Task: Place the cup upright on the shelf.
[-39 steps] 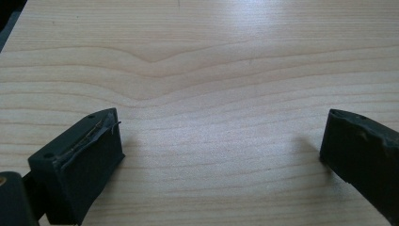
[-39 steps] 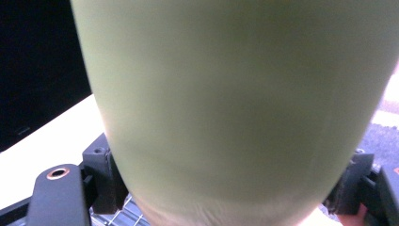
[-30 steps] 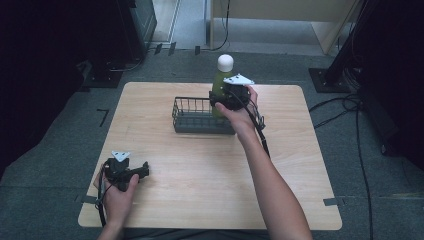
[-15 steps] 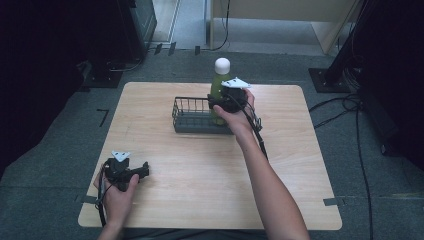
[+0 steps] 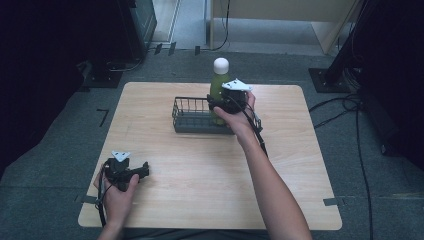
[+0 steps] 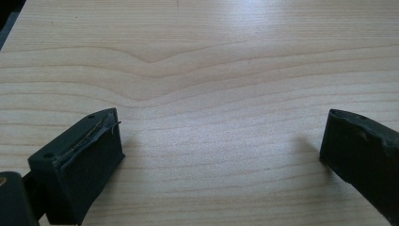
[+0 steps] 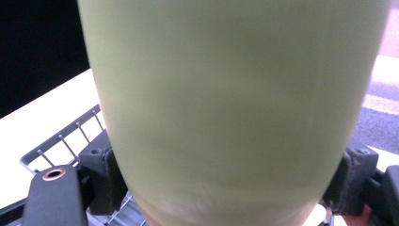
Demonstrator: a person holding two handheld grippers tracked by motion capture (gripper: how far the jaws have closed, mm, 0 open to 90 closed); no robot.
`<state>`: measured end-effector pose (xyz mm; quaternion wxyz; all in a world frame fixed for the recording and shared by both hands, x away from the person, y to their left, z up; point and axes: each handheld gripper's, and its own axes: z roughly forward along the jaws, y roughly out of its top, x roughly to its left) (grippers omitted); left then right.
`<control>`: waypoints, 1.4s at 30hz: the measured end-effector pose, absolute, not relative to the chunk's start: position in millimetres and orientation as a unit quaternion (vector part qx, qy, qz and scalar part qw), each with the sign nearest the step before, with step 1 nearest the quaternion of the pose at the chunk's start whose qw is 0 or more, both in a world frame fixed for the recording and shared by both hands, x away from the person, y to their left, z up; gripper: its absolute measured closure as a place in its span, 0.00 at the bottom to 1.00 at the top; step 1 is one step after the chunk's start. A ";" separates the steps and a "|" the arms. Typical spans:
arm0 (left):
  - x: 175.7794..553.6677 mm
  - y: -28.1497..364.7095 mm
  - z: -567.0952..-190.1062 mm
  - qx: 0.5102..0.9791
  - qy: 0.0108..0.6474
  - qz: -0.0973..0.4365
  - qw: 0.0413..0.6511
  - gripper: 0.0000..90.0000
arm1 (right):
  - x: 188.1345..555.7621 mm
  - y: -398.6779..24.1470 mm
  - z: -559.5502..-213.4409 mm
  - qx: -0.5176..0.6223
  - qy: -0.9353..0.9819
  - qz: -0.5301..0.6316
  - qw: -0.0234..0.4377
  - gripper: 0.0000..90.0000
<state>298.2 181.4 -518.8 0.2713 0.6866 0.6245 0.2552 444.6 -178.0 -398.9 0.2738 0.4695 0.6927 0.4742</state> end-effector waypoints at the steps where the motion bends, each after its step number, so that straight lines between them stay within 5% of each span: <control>1: 298.2 181.4 -518.8 0.687 0.624 0.255 0.271 0.00 | 444.2 -178.9 -398.1 0.467 0.696 0.473 0.270 0.19; 23: 298.1 181.5 -518.7 0.687 0.624 0.254 0.271 0.00 | 402.7 -198.8 -381.3 0.464 0.704 0.477 0.249 0.14; 42: 298.2 181.4 -518.8 0.687 0.624 0.255 0.272 0.00 | 346.1 -246.2 -404.7 0.468 0.704 0.467 0.258 0.14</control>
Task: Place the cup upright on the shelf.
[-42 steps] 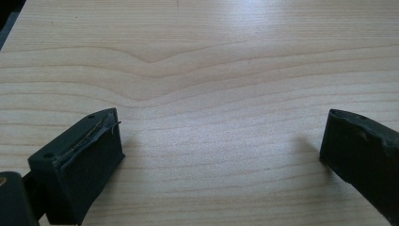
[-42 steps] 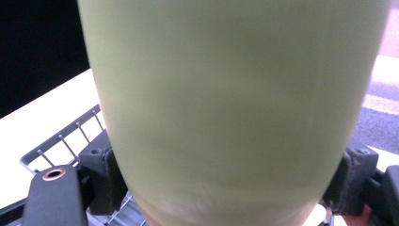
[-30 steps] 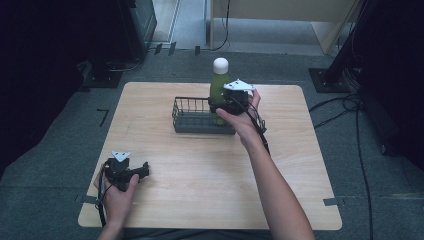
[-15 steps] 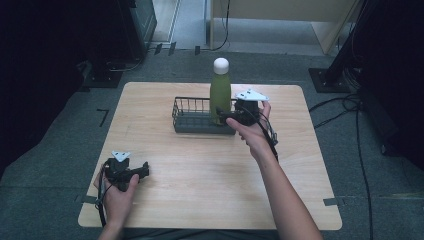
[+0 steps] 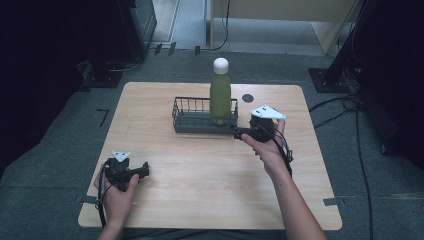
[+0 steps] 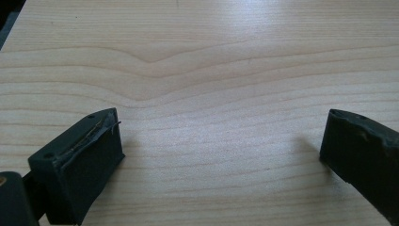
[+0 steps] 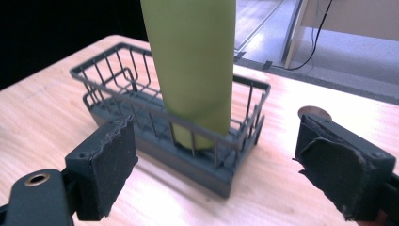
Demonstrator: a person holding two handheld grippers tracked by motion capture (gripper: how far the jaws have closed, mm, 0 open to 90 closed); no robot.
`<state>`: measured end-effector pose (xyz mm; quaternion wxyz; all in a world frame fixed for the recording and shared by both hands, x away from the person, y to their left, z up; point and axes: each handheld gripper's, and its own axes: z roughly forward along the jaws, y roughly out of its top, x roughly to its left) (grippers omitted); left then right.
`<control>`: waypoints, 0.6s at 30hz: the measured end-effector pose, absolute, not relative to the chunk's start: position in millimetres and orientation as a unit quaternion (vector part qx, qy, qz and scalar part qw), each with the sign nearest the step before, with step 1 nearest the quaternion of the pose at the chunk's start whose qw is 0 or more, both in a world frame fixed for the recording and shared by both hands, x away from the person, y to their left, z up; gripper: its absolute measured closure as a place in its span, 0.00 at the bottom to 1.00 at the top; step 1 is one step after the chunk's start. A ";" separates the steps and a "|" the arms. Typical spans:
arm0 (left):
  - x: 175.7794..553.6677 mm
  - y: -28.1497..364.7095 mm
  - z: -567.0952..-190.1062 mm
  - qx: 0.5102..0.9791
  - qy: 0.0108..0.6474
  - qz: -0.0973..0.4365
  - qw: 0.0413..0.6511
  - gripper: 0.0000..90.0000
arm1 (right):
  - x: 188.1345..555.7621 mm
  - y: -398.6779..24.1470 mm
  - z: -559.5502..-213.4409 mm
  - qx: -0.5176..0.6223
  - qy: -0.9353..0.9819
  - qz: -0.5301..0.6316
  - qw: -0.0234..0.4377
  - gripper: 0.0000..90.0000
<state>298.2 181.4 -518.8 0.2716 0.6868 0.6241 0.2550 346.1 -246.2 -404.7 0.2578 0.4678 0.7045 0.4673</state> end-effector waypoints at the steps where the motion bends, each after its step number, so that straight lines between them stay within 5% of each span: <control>1: 298.2 181.4 -518.8 0.687 0.624 0.255 0.272 0.00 | 343.6 -247.8 -406.6 0.468 0.705 0.465 0.258 0.14; 18: 298.1 181.6 -518.7 0.688 0.623 0.255 0.270 0.00 | 311.7 -276.6 -439.7 0.486 0.705 0.447 0.258 0.14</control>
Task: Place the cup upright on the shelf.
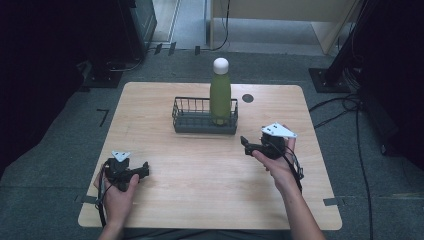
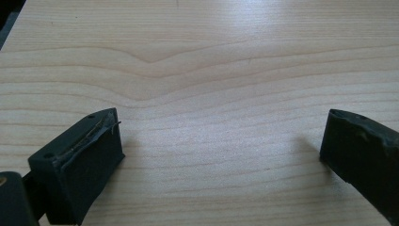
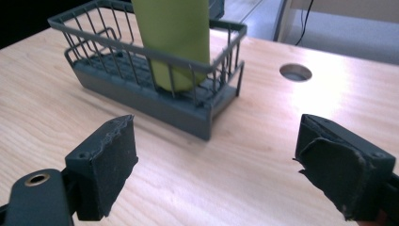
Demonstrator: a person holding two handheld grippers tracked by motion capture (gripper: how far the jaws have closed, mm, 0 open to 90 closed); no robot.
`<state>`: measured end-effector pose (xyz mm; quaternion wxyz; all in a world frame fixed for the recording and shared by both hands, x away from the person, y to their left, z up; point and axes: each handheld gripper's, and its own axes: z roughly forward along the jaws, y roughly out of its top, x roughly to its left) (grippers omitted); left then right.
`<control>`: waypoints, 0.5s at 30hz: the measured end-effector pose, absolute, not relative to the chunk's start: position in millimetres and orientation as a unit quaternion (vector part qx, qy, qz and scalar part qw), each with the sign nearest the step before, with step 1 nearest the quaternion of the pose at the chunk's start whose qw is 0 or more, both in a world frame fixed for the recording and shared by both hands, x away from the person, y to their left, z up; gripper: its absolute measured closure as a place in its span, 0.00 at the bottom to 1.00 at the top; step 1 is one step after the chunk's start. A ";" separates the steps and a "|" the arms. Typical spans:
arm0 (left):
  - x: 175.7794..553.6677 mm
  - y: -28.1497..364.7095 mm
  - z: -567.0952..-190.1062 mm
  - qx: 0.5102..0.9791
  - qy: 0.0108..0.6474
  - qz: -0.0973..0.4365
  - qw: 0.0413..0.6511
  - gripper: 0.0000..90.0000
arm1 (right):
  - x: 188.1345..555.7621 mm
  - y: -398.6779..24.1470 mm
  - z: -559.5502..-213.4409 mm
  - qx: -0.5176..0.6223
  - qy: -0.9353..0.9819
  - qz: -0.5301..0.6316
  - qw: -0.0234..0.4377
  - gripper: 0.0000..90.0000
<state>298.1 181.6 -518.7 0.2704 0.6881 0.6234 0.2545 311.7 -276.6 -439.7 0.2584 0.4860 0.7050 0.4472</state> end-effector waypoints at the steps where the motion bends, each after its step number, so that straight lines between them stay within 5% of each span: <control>1: 298.1 181.6 -518.7 0.688 0.623 0.255 0.270 0.00 | 308.4 -281.1 -444.1 0.491 0.704 0.445 0.257 0.14; 15: 298.1 181.5 -518.8 0.687 0.624 0.255 0.271 0.00 | 289.2 -320.7 -477.2 0.532 0.694 0.412 0.255 0.14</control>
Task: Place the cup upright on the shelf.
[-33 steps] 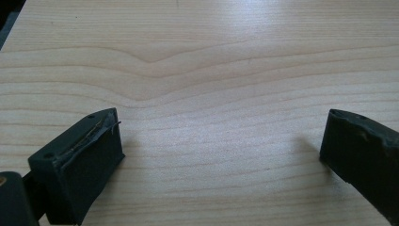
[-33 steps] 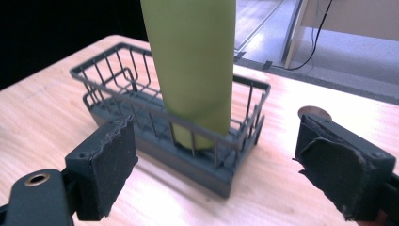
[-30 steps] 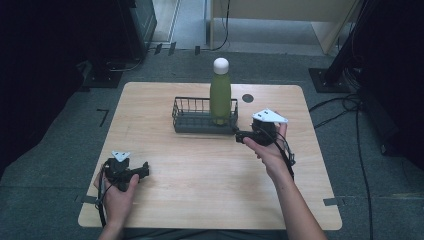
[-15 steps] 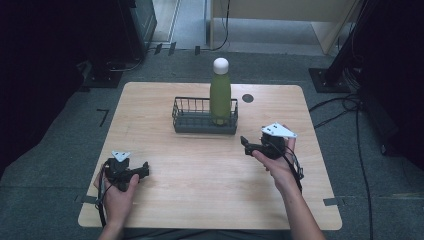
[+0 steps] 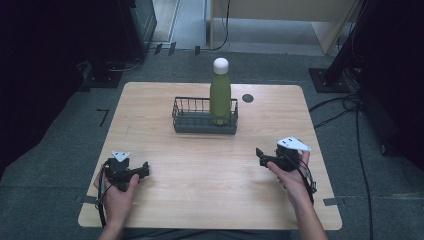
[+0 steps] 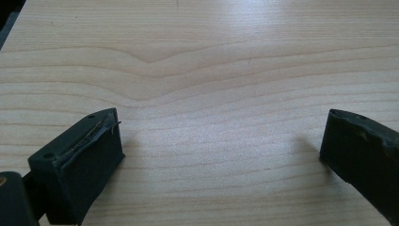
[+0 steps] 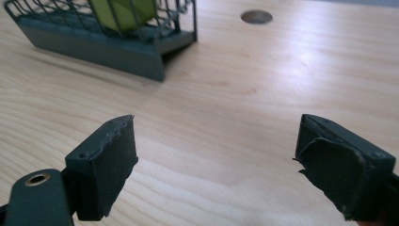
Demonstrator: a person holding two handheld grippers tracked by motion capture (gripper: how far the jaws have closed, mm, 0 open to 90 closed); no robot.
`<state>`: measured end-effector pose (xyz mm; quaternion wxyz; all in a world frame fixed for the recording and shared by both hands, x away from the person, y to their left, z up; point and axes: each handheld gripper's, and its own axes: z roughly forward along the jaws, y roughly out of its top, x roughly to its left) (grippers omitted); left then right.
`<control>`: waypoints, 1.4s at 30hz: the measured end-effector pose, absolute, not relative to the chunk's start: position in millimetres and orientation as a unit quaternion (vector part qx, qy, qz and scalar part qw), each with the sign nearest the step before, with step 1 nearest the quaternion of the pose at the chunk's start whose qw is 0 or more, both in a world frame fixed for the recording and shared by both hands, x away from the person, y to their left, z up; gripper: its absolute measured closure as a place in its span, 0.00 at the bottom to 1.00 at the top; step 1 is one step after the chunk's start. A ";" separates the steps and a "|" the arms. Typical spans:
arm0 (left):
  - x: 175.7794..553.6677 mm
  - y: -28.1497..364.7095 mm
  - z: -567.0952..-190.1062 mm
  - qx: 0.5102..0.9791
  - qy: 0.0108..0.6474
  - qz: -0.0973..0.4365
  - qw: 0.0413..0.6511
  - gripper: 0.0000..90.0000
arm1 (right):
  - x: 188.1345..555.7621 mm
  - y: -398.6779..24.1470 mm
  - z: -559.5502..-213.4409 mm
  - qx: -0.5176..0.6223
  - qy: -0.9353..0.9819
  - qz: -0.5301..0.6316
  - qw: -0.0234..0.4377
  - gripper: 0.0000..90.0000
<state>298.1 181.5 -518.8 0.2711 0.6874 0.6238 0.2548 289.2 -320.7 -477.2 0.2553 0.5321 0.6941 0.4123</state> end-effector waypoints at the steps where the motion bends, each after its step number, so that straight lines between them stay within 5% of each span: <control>1: 298.1 181.6 -518.7 0.688 0.623 0.255 0.270 0.00 | 287.6 -324.1 -479.9 0.535 0.694 0.410 0.254 0.14; 42: 298.0 181.6 -518.7 0.688 0.623 0.255 0.270 0.00 | 254.6 -373.4 -526.0 0.594 0.696 0.316 0.250 0.13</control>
